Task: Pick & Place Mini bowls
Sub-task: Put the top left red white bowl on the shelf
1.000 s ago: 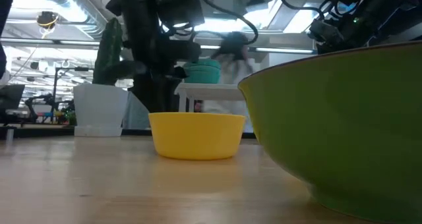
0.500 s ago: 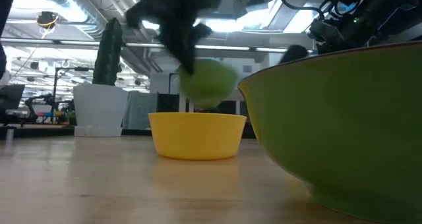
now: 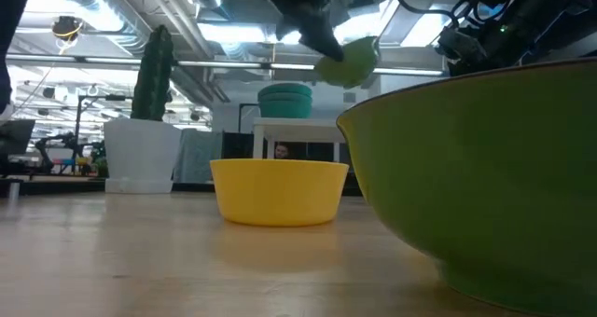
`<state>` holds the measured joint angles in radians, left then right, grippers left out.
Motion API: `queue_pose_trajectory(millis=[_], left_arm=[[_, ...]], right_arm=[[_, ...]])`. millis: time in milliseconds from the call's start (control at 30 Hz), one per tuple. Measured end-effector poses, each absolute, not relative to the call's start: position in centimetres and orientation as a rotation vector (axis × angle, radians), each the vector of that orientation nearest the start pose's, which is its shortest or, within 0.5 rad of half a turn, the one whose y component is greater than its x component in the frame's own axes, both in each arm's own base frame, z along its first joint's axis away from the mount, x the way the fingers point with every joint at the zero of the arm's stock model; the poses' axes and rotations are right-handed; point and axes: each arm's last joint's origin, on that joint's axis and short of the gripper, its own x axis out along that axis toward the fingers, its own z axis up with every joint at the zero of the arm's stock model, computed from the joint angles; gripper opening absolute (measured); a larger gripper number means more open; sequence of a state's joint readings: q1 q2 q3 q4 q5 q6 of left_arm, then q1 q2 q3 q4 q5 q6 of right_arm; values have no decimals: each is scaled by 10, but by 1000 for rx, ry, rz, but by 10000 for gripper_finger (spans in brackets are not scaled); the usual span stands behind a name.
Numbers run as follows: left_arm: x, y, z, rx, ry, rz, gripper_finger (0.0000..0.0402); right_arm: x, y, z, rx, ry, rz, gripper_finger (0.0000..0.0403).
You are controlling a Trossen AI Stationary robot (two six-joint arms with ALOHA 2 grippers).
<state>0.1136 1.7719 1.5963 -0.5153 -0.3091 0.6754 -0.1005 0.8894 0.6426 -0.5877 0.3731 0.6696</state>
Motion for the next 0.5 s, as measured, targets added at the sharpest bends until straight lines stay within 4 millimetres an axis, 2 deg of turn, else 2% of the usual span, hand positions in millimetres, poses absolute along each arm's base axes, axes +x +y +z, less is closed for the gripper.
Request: queue_pose_trajectory(millis=[133,233,367,500], left_arm=[[398,90,311,579,768,193,7],[394,106,302,515,819,203,12],[391,114,301,496,844,220,21],[391,112,300,480,834,170,30]], right_arm=[[168,-27,237,513,651,-695,71],[168,-27,237,511,652,-697,71],[167,-29,237,483,634,-739,71],[168,-29,238,480,623,-748,71]])
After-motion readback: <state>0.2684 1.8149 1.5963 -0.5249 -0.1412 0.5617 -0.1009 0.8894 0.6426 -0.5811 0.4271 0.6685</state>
